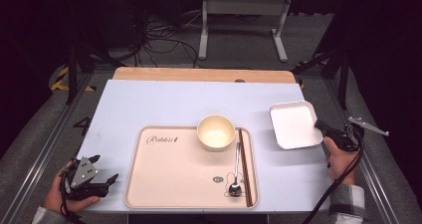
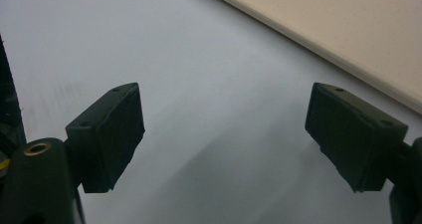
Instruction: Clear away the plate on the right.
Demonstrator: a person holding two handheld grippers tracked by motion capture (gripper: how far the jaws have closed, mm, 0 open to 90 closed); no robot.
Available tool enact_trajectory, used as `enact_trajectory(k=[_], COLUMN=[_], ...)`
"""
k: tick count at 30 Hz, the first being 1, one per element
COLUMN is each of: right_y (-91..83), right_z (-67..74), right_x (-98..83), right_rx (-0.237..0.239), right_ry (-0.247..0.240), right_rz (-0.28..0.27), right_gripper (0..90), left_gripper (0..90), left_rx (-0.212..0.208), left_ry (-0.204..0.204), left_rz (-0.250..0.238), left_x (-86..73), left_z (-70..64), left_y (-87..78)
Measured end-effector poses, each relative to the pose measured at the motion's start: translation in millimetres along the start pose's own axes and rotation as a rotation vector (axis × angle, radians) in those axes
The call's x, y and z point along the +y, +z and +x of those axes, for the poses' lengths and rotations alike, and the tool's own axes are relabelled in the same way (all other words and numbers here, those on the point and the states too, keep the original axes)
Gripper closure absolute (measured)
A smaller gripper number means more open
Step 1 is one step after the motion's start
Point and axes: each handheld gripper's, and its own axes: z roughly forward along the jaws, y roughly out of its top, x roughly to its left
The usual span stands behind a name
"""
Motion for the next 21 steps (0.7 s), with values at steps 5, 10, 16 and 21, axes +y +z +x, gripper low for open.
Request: enact_trajectory(k=[5,10,16,21], right_y=[-2.7,-5.6,-7.8,-11.5], right_z=[0.4,3.8,6.5,11.0], right_x=[0.6,3.4,5.0,7.9], right_rx=[0.01,0.022,0.034,0.051], right_ry=[0.001,-0.003,-0.002,-0.014], right_rz=[-0.011,-0.032,-0.051,-0.067], right_gripper=[88.9,89.0,89.0,88.9], left_gripper=[16.4,16.3,16.3,16.1], left_rx=[0.011,0.014,0.011,0.005], left_ry=[0.003,0.0,0.003,0.012], left_rz=[0.001,0.001,0.001,0.017], left_x=[-0.1,0.0,0.6,1.0], left_z=[-1.6,-1.4,-1.7,-3.0], left_y=[-1.9,-2.1,-1.6,-0.3])
